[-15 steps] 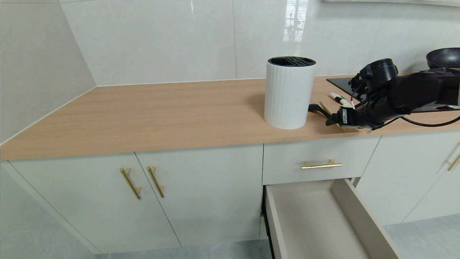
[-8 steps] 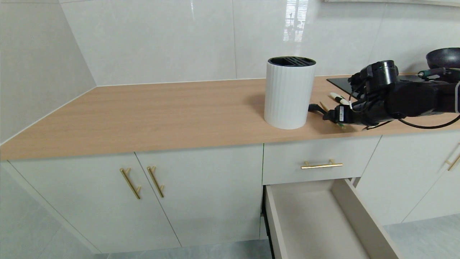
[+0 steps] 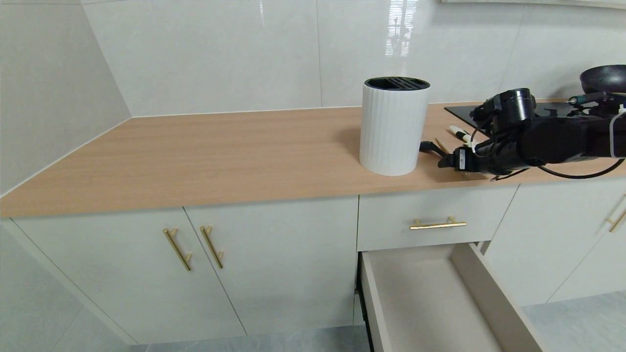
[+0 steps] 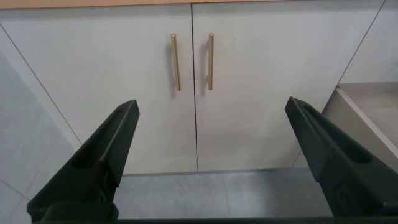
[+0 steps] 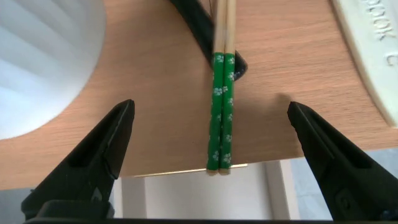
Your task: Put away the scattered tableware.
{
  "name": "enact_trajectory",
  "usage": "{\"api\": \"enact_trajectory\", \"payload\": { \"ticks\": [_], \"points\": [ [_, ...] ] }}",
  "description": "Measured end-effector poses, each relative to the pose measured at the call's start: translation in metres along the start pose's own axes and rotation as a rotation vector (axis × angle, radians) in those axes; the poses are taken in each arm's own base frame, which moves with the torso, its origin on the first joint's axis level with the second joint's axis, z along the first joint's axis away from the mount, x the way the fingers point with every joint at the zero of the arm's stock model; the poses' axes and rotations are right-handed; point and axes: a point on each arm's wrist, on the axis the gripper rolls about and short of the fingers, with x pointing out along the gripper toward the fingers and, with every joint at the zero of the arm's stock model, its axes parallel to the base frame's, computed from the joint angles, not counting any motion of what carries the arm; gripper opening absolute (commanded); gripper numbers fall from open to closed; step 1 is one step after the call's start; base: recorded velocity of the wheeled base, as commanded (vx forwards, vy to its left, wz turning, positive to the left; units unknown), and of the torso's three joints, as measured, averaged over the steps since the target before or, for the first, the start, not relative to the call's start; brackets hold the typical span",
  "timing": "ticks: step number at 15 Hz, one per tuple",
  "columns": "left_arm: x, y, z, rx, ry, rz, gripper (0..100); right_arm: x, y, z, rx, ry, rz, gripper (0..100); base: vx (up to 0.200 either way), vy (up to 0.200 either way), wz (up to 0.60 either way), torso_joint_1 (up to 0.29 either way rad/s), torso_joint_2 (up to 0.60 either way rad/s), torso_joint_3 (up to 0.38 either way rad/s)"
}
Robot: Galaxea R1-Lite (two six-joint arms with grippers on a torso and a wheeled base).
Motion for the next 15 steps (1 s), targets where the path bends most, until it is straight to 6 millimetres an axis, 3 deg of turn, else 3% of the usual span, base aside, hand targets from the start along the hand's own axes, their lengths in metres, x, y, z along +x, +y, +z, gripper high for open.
{"api": "enact_trajectory", "payload": {
  "ticks": [7, 8, 15],
  "points": [
    [0.0000, 0.0000, 0.0000, 0.000, 0.000, 0.000, 100, 0.0066, 0.0068, -0.0041, -0.021, -0.028, -0.040, 100, 0.000, 0.000, 0.00, 0.000, 0.00, 0.000],
    [0.0000, 0.0000, 0.0000, 0.000, 0.000, 0.000, 100, 0.0079, 0.0070, -0.0053, -0.022, -0.027, -0.041, 0, 0.000, 0.000, 0.00, 0.000, 0.00, 0.000],
    [0.0000, 0.0000, 0.0000, 0.000, 0.000, 0.000, 100, 0.0091, 0.0067, -0.0059, -0.021, -0.027, -0.041, 0, 0.000, 0.000, 0.00, 0.000, 0.00, 0.000]
  ]
}}
